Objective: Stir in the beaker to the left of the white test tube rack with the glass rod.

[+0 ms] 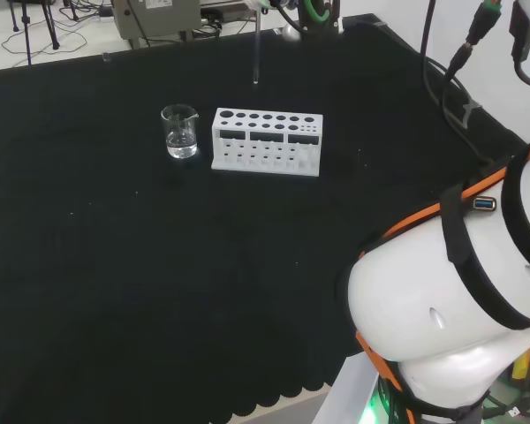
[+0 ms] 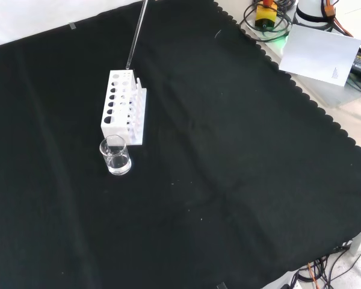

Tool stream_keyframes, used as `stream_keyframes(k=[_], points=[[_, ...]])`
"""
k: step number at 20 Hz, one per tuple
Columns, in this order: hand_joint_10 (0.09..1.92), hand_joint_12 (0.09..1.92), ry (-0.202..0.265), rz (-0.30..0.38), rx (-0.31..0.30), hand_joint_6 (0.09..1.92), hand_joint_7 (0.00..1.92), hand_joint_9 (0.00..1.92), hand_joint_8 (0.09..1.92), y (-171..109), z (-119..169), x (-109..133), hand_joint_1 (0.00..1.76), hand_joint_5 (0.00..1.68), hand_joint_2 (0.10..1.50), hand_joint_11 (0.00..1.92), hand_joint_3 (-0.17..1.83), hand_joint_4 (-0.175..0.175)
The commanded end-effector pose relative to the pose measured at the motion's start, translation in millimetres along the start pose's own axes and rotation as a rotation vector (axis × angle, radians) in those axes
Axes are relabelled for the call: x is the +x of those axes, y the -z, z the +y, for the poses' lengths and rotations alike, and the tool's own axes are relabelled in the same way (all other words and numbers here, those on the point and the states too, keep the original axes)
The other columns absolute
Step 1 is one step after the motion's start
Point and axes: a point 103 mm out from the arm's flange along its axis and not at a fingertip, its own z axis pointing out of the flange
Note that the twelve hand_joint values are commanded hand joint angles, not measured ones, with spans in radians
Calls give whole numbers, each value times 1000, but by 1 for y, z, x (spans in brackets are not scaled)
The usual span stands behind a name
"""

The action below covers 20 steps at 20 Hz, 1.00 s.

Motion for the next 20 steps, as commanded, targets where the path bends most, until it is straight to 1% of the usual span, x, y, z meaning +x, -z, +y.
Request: stream_keyframes(k=[1, 4, 8, 12, 14, 20], points=[[720, 985, 7, -2, 9, 87, 1183, 1744, 1020, -4, 2, 8, 1307, 1362, 1103, 1379, -175, -175], [720, 986, 15, -11, 10, 87, 1183, 1745, 1020, -6, 4, 12, 1307, 1363, 1103, 1378, -175, -175], [721, 989, 16, 1, 6, 87, 1183, 1745, 1020, -5, 5, 15, 1307, 1364, 1103, 1377, -175, -175], [721, 991, 34, 16, 6, 87, 1183, 1745, 1020, -4, 11, 21, 1307, 1365, 1103, 1377, -175, -175], [722, 992, 48, 18, 4, 87, 1183, 1745, 1020, -6, 17, 27, 1307, 1366, 1103, 1377, -175, -175], [723, 994, 111, 36, -13, 87, 1182, 1746, 1021, -9, 38, 45, 1307, 1366, 1103, 1377, -175, -175]])
